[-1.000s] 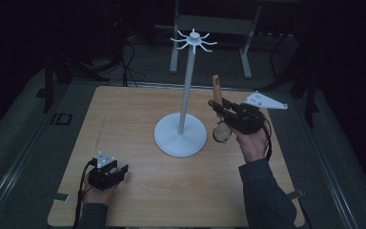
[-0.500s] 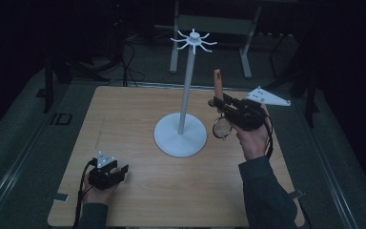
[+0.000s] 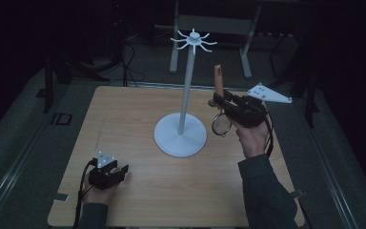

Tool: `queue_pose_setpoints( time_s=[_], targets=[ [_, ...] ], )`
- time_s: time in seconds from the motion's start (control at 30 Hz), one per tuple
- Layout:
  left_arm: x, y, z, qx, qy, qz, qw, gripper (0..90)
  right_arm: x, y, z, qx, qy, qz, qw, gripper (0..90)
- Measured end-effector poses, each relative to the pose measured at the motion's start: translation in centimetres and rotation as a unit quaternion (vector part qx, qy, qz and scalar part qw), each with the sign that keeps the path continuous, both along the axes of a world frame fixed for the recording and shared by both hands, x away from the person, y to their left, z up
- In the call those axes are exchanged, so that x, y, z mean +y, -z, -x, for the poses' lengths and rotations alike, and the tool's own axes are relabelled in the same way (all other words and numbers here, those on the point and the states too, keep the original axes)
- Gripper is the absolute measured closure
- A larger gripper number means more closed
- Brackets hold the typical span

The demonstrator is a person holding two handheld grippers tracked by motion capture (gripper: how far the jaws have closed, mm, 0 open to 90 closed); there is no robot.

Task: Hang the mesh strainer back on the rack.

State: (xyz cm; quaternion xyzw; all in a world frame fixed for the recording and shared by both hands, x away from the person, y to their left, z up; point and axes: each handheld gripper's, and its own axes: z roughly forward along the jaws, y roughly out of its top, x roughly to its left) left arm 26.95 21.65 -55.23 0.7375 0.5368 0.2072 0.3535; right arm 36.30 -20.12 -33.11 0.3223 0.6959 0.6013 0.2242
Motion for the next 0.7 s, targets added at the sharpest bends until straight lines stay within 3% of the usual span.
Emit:
queue_pose_setpoints(
  time_s=[0.7],
  targets=[
    [0.1,0.0,0.0,-0.002,-0.002,0.002,1.0,48.8,0.2,-1.4,-0.1,-0.012,0.001,-0.012,0.9999,68.2]
  ],
)
